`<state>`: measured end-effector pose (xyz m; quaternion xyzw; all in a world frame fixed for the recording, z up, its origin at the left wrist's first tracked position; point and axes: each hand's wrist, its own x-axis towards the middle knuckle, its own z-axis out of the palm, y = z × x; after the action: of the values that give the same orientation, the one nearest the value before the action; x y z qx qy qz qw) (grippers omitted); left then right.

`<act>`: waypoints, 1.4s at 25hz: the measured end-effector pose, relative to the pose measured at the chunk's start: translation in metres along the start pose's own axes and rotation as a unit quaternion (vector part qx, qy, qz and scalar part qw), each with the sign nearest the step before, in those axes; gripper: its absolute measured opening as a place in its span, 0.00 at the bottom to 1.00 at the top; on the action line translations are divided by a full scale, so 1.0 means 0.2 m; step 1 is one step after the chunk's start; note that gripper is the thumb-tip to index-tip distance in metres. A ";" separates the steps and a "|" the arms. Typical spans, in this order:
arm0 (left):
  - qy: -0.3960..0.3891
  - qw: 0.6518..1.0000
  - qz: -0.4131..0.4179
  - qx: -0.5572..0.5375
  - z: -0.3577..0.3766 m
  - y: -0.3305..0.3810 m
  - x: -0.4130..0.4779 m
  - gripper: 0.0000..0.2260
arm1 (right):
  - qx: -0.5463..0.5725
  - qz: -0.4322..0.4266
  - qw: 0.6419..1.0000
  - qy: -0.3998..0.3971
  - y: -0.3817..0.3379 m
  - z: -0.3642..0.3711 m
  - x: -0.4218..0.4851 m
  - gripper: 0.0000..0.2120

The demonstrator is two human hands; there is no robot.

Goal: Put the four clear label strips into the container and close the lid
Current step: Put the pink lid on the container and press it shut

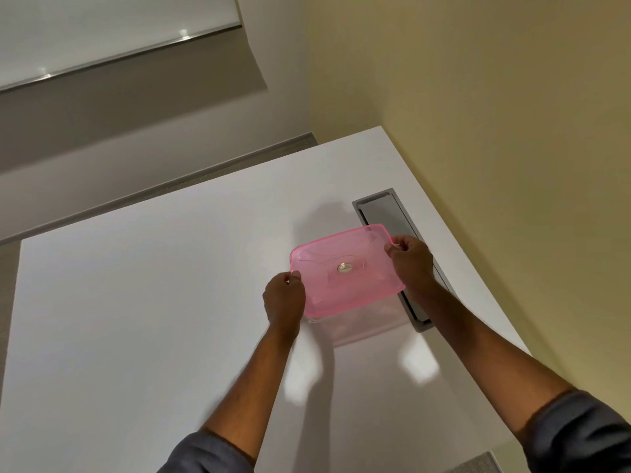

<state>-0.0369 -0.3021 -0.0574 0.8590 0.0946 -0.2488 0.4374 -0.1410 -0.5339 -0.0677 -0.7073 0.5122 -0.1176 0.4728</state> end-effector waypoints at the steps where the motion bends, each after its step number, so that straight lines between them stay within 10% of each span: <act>1: 0.006 1.000 0.001 -0.011 0.00 0.00 0.00 0.08 | -0.006 0.002 1.000 0.003 0.01 0.01 0.01 0.11; 35: 0.018 0.999 0.004 -0.048 0.02 -0.11 0.03 0.10 | -0.045 -0.042 0.998 0.024 0.11 0.01 -0.05 0.12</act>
<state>-0.0406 -0.2919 -0.0780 0.8417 0.1113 -0.2265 0.4774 -0.1580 -0.5247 -0.0833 -0.7460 0.4978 -0.1307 0.4227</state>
